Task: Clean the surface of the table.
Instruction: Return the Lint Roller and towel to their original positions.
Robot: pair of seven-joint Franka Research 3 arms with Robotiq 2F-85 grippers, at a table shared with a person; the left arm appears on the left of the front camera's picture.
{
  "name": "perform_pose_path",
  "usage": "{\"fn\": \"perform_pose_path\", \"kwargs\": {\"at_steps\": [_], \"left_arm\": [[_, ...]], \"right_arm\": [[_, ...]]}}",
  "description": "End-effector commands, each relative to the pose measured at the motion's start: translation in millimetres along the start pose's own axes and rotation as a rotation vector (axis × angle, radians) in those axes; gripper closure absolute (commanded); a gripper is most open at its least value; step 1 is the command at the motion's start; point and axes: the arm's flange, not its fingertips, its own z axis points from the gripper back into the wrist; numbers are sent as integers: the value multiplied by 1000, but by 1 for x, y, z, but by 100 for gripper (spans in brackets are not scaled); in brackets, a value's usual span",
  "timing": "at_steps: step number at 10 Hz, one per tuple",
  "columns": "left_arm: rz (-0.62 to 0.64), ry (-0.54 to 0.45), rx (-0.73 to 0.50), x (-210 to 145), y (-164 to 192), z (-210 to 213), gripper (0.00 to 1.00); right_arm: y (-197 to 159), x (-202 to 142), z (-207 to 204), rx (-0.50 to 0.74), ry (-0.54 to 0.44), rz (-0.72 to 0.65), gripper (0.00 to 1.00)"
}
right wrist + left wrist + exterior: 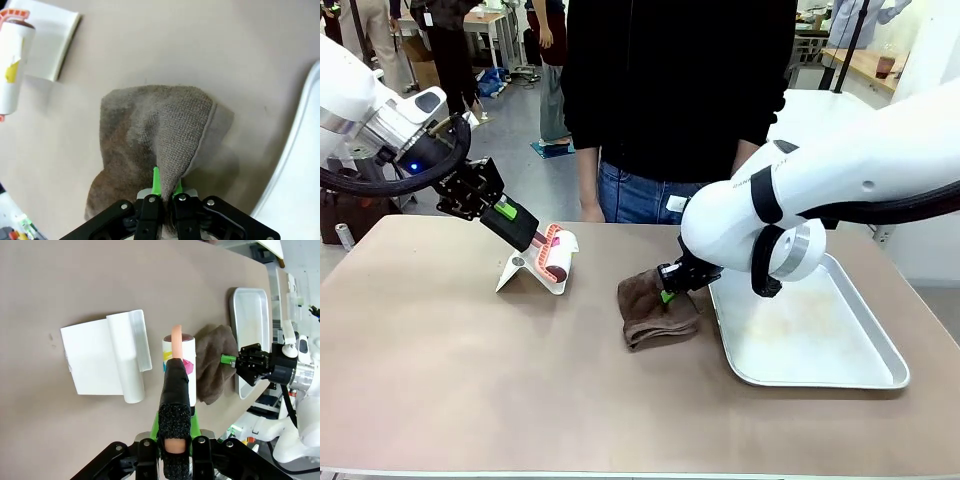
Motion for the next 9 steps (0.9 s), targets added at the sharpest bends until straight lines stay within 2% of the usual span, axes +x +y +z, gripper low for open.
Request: {"fn": "perform_pose_path", "kwargs": {"at_steps": [1, 2, 9], "left_arm": [[30, -21, 33, 7, -5, -3, 77], [35, -27, 41, 10, -4, -5, 77], [73, -14, 112, 27, -4, -19, 77]], "right_arm": [[9, 9, 5, -34, -28, -28, 93], [0, 0, 0, 0, 0, 0, 93], [0, 0, 0, 0, 0, 0, 93]]}}
